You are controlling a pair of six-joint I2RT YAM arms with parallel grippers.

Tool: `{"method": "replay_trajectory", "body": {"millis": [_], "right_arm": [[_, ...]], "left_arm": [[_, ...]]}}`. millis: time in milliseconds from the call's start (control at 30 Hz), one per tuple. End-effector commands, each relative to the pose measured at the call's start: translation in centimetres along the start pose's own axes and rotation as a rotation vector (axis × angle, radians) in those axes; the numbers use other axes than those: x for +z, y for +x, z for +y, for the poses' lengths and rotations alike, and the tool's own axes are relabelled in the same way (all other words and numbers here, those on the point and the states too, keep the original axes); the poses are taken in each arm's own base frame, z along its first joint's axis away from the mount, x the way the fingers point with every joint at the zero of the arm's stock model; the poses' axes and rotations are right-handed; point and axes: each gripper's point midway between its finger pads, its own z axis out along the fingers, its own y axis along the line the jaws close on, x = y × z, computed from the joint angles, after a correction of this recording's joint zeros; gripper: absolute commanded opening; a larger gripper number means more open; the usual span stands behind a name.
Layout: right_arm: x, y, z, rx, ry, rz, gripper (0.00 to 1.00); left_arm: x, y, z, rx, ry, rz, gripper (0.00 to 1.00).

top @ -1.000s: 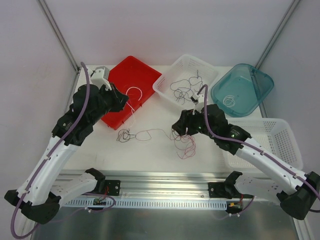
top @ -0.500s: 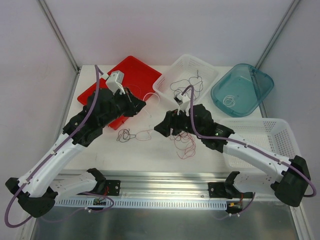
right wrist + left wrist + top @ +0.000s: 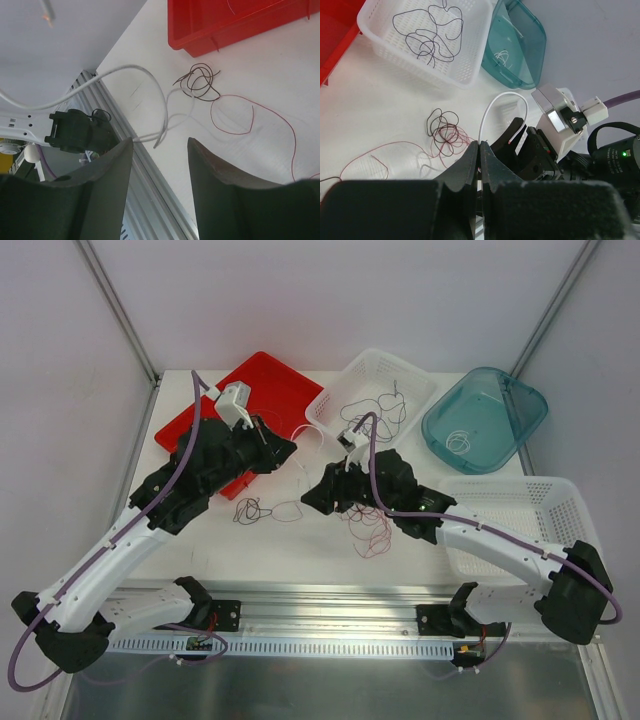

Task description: Untangle the cables

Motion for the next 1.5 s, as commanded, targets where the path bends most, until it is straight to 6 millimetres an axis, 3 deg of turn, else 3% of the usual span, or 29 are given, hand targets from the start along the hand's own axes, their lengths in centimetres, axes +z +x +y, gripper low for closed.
{"method": "replay_trajectory", "body": {"millis": [0,133,433,633,700,1033,1467], "right_arm": [[0.3,-1.5,1.8,-0.012,-0.072,-0.05,0.51],[0.4,-1.6,1.5,-0.02,-0.059,-0.052,0.46],[0.0,-1.1,1.3,-0.03,-0.058,-0.045,0.16],[-0.4,-0.9,1.1,-0.047,-0.047,-0.047,0.02],[-0.4,-1.0,1.1,-0.048,-0.049,-0.047,0.02],[-0.7,-1.4,2.1,-0.048,-0.093,-0.059,0.23],[-1.1,-2.7,2.1,-0.045,-0.063,-0.102,0.37]], "left_arm": [[0.1,-0.9,-0.8,-0.022,0.026,-0.048,0.0],[0.0,-1.2,-0.9,-0.023,0.025,-0.057,0.0],[0.0,-1.4,-0.7,-0.022,0.015,-0.069,0.0],[0.1,-1.3,-0.4,-0.023,0.003,-0.075,0.0],[0.1,-1.4,-0.3,-0.025,0.001,-0.077,0.0],[0.1,-1.4,-0.4,-0.038,-0.001,-0.083,0.0],[0.5,-1.1,-0.8,-0.049,0.017,-0.067,0.0]]}}
